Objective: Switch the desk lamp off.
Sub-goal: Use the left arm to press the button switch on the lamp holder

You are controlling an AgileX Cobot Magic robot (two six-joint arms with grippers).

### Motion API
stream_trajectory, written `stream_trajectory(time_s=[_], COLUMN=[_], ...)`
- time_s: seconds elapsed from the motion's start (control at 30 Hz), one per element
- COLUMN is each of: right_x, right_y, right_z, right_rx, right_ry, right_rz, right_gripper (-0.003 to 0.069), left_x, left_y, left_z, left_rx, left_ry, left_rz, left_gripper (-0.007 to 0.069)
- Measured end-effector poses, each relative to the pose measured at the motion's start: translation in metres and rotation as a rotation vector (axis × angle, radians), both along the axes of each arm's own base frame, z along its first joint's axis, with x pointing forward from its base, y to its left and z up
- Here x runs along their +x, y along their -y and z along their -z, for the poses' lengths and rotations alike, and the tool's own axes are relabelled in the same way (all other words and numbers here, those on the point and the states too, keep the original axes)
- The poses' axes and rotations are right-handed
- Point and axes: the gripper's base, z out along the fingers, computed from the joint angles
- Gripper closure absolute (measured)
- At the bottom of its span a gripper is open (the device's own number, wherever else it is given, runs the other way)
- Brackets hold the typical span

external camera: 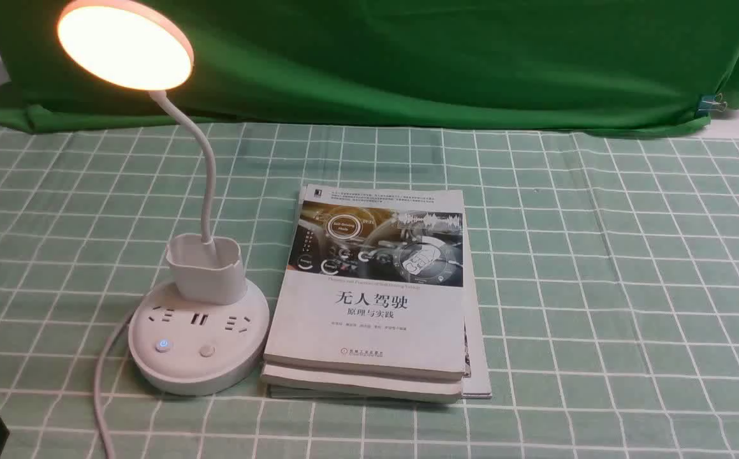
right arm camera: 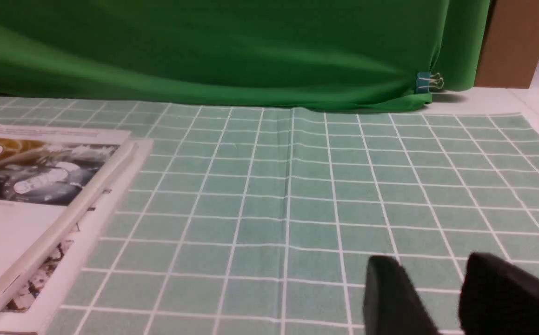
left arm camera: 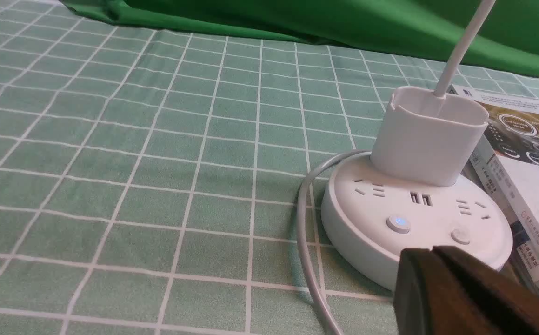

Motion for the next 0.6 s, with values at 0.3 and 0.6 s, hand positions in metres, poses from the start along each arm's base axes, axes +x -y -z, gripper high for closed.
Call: stream_trajectory(time_s=[0.3, 0.6], right_x=[0.0000, 0.0000], right_y=[0.0000, 0.0000], right_z=[0.0000, 0.0000], right_rx=[0.000, 0.000], right_ry=[0.000, 0.000], right_rz=[0.000, 0.000], right_gripper=[0.0417, 0.0417], left_x=[0.0000, 0.0013], left_y=[0.0000, 0.0017], left_z=[0.0000, -0.0083], left_rx=[0.000, -0.168], left_ry=[0.000, 0.084], left_rz=[0.000, -0.008], left_gripper=[0.0624, 0.0624])
